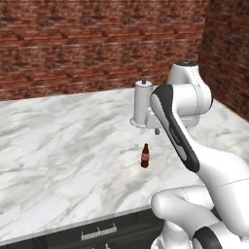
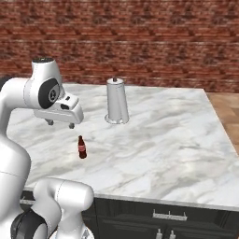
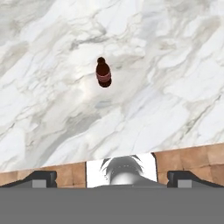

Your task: Place the large bottle from the dining counter next to the other large bottle outside the sink, and place the small bottle from the dining counter next to the other small bottle inside the sink.

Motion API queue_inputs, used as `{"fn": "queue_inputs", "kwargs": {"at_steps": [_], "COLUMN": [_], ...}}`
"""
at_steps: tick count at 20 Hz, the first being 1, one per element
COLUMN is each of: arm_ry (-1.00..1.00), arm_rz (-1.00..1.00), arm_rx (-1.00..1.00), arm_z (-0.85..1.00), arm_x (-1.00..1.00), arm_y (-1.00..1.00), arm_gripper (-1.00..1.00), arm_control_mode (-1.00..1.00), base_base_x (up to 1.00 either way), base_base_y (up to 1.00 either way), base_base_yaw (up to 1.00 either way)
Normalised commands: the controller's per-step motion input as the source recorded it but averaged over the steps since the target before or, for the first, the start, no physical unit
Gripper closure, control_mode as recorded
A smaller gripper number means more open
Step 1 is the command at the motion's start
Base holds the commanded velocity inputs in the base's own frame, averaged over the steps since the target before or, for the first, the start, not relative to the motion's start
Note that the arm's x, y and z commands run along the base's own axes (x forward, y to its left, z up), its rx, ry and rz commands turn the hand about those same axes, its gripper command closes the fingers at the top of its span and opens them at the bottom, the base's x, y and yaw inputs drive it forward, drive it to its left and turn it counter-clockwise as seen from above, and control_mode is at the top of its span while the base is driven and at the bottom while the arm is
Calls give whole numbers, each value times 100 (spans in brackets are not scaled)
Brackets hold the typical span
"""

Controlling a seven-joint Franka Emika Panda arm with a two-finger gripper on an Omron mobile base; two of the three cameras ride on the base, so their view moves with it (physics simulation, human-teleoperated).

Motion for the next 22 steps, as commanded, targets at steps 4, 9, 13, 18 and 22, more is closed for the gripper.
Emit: {"fn": "queue_inputs", "kwargs": {"at_steps": [4, 9, 13, 18, 22], "arm_ry": [0, 0, 0, 0, 0], "arm_rz": [0, 0, 0, 0, 0], "arm_rx": [0, 0, 0, 0, 0], "arm_z": [0, 0, 0, 0, 0], "arm_x": [0, 0, 0, 0, 0], "arm_y": [0, 0, 0, 0, 0], "arm_gripper": [-100, -100, -100, -100, -100], "arm_control_mode": [100, 100, 100, 100, 100], "base_base_x": [50, 36, 28, 36, 25], "base_base_y": [-4, -29, -39, -39, -44], "base_base_yaw": [15, 16, 14, 13, 10]}}
